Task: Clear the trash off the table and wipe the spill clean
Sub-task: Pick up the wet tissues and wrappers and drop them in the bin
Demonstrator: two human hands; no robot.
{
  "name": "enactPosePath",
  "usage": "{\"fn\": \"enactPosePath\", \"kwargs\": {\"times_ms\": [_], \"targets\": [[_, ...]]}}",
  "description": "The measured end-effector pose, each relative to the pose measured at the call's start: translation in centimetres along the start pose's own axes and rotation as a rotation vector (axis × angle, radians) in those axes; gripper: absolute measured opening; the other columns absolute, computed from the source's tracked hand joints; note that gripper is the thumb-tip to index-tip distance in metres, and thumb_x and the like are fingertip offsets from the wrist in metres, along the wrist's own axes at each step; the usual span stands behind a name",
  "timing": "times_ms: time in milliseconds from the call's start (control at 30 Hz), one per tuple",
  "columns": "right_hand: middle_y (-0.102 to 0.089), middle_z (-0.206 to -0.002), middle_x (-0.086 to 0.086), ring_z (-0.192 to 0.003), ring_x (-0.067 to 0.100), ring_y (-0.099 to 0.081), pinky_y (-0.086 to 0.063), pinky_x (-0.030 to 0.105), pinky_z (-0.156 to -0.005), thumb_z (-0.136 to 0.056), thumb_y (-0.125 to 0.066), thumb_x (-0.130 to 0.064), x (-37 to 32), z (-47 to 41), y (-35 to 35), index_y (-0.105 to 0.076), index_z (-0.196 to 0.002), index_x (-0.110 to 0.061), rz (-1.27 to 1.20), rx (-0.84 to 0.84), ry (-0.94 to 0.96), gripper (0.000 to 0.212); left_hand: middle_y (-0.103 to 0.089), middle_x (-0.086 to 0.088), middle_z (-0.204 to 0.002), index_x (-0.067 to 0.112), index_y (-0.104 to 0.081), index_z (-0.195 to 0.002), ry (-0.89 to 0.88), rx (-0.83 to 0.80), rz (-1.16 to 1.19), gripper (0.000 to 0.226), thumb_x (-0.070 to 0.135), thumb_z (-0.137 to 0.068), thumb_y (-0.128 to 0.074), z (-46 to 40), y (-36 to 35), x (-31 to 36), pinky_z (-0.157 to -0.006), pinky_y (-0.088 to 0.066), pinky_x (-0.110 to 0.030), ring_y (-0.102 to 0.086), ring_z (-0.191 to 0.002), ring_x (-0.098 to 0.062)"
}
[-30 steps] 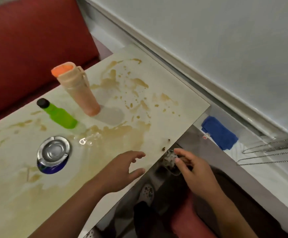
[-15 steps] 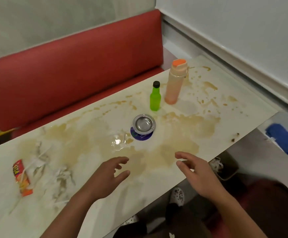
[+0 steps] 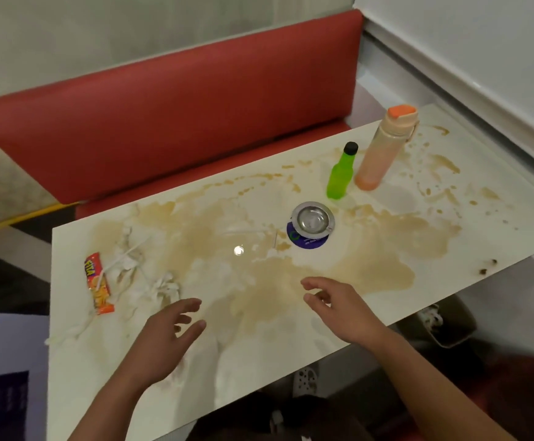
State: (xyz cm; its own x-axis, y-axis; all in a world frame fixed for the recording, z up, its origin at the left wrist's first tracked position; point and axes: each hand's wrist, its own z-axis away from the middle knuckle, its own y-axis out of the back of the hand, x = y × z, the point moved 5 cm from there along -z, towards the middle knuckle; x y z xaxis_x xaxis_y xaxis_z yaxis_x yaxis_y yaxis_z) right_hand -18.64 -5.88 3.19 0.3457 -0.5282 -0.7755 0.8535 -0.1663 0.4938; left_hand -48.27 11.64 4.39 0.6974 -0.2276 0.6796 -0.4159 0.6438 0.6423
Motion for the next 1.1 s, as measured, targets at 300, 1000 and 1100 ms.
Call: {"fn": "enactPosePath", "kwargs": {"times_ms": [300,1000,1100], "targets": [[-0.062,-0.130,-0.008,-0.105,0.009,-0.062,-0.050,0.029,-0.095,-0.101,-0.061,-0.029,-4.0,-8.7,-4.1,-0.057,-0.142,-0.025,0.175,0.020,0.056,0.041,-0.069,0.005,-0.119,0.018,-0.067,-0.126,0.025,0.152,-0.170,0.037,0.030,-0.091,-0.073,-5.5,6.3,-6.7,-0.081,-0.049,-0.030,-0.065,-0.093,-0.010],[-0.058,-0.110,0.007,-0.095,0.026,-0.055,-0.045,0.038,-0.081,-0.105,-0.043,-0.019,-5.0,-24.8,-10.4,-0.068,-0.109,-0.014,1.028,0.127,0.071,0.026,-0.068,-0.018,-0.105,0.009,-0.072,-0.111,0.041,0.143,-0.303,0.019,0.014,-0.093,-0.069,-17.6,13.0,-17.5,-0.083,-0.050,-0.042,-0.065,-0.097,-0.039],[-0.058,-0.110,0.008,-0.096,0.026,-0.055,-0.043,0.037,-0.081,-0.105,-0.042,-0.020,-5.0,-24.4,-10.7,-0.067,-0.109,-0.012,1.052,0.111,0.056,0.027,-0.059,-0.019,-0.121,0.004,-0.069,-0.119,0.041,0.171,-0.222,0.028,0.006,-0.091,-0.069,-17.4,13.1,-17.0,-0.094,-0.043,-0.033,-0.058,-0.112,-0.036]]}}
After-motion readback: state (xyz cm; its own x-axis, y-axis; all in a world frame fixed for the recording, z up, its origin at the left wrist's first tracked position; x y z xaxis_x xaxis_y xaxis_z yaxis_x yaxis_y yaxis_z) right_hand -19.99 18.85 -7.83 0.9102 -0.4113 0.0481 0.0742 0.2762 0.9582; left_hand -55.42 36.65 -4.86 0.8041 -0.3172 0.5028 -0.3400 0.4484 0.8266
